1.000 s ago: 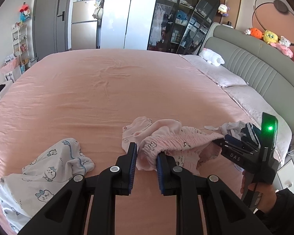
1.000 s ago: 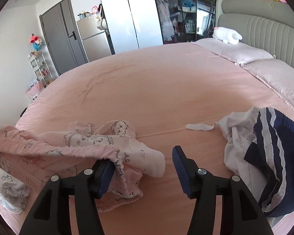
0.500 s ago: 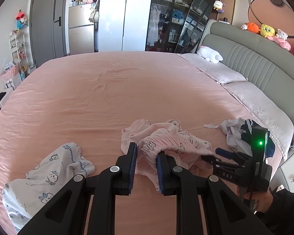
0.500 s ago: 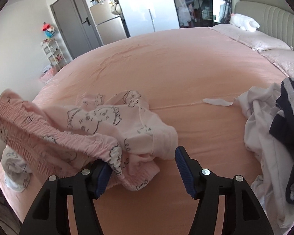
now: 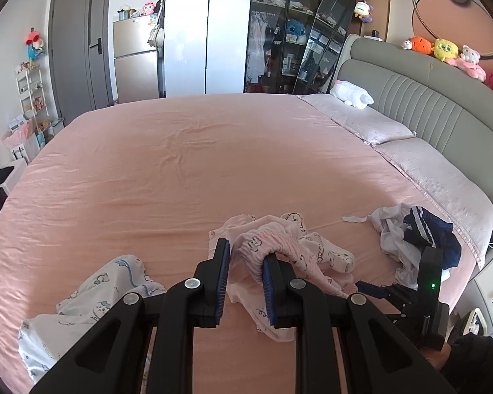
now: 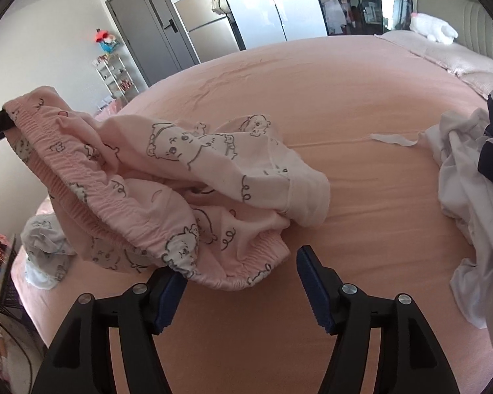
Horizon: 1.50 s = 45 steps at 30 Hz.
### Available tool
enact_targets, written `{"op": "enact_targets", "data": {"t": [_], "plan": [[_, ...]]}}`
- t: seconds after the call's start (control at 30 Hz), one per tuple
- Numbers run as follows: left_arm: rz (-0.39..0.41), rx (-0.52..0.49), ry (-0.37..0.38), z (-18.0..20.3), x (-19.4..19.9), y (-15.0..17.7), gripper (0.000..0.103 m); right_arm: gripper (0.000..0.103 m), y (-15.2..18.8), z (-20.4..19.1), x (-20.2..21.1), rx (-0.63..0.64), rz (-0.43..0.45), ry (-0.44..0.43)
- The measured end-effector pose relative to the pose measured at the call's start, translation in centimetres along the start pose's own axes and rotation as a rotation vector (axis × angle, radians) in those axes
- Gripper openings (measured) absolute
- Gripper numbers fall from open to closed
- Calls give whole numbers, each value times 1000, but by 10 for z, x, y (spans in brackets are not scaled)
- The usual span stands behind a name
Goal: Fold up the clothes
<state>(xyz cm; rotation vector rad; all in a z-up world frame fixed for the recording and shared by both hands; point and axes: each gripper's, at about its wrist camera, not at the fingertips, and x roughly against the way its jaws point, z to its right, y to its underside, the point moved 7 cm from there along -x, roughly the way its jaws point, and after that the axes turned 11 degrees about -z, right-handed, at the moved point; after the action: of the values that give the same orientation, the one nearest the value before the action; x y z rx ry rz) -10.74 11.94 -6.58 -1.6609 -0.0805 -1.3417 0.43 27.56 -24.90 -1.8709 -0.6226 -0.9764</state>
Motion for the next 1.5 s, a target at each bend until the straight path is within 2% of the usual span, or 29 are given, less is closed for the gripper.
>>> {"op": "enact_targets", "data": {"t": [0.17, 0.4, 0.47, 0.57, 0.67, 0.87, 0.97, 1.0, 1.03, 1.07, 1.1, 1.17, 1.33, 1.37, 1.4, 1.5], "plan": [[4, 1, -9, -3, 1, -4, 17, 71, 4, -8, 4, 117, 25, 21], [12, 15, -44, -13, 4, -12, 17, 71, 19, -22, 2, 211, 9, -14], [19, 22, -45, -16, 7, -13, 17, 71, 23, -18, -1, 210, -7, -2], [24, 30, -50, -19, 9, -15, 17, 71, 20, -10, -7, 188, -12, 60], [26, 25, -47, -18, 11, -14, 17, 71, 11, -4, -8, 115, -5, 17], [24, 0, -49, -12, 12, -13, 17, 71, 5, -6, -20, 98, -24, 104], [21, -4, -59, -12, 12, -12, 17, 70, 9, -4, -25, 75, -45, 114], [20, -3, -58, -12, 12, -12, 17, 69, 10, -3, -26, 71, -52, 129], [20, -1, -57, -13, 11, -12, 17, 60, 11, -3, -26, 67, -55, 138], [18, -2, -55, -12, 11, -12, 17, 45, 10, -3, -26, 61, -59, 150], [17, -2, -55, -12, 11, -12, 17, 39, 10, -2, -26, 55, -63, 163], [15, -3, -57, -11, 10, -12, 17, 31, 7, -3, -27, 36, -84, 160], [11, -13, -87, -12, 10, -9, 17, 22, 1, 0, -20, -9, -83, 177], [8, -10, -85, -12, 10, -8, 17, 11, -2, 3, -19, -11, -77, 186], [5, -7, -79, -12, 9, -7, 17, 6, -3, 4, -16, -15, -78, 193], [-2, -5, -88, -12, 8, -5, 17, 3, -6, 4, -8, -37, -79, 190]]}}
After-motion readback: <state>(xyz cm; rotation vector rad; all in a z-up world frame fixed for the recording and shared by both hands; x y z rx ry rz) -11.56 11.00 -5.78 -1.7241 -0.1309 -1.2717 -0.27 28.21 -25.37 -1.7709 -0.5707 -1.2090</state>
